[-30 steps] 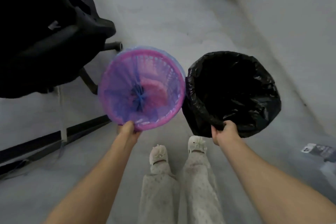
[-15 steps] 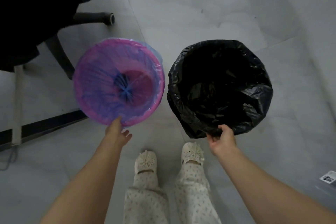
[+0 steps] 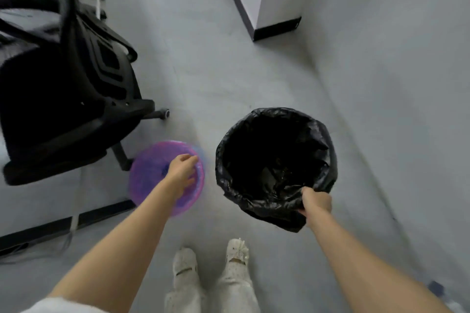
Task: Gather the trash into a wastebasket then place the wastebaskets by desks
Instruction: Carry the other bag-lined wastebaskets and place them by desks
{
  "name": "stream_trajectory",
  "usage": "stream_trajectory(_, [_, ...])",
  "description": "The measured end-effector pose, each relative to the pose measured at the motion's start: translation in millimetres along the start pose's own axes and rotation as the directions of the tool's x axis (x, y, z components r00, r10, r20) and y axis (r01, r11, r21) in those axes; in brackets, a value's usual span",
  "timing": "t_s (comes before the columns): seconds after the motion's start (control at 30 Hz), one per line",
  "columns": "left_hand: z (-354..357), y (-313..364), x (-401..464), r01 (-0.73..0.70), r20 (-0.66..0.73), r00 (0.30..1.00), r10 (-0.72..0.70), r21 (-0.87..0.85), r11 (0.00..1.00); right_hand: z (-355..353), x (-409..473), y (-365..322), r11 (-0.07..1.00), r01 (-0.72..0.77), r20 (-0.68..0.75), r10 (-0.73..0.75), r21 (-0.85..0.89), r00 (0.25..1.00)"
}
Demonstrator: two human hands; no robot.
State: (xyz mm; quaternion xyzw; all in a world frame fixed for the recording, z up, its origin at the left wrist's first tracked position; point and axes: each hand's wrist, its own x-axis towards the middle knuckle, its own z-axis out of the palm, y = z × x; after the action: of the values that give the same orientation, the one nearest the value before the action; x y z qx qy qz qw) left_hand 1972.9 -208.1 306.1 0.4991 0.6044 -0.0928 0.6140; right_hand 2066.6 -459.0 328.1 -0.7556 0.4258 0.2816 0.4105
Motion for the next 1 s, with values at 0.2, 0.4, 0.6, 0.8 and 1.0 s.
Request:
stream_trajectory(0.2, [21.5, 107.3, -76.3, -0.216, 0.024, 0.976, 0.215, 0.159, 0.963, -65.4, -51.9, -112.0, 0.962, 0.234, 0.171, -0.209, -0.142, 0.963])
stream_trajectory(0.4, [8.7, 211.2, -118.2, -0.499, -0.088, 0.844, 0.529, 0.231, 0.835, -95.0, -93.3, -222.6, 0.877, 0.462, 0.363, -0.393, -0.128, 0.845])
stream_trajectory(0.6, [5.5, 313.4, -121.5, -0.506, -0.303, 0.759, 0.577, 0.284, 0.814, -60.6, -123.1, -342.7, 0.641, 0.706, 0.295, -0.642, -0.302, 0.708])
stream_trajectory(0.8, [-6.1, 404.2, -117.3, -0.519, -0.414, 0.705, 0.576, 0.252, 0.817, -22.0, -147.5, -453.4, 0.554, 0.788, 0.304, -0.727, -0.269, 0.615])
stream_trajectory(1.0, [-29.9, 501.4, -107.1, -0.505, -0.520, 0.663, 0.538, 0.220, 0.834, 28.1, -175.2, -559.9, 0.495, 0.857, 0.296, -0.805, -0.141, 0.514])
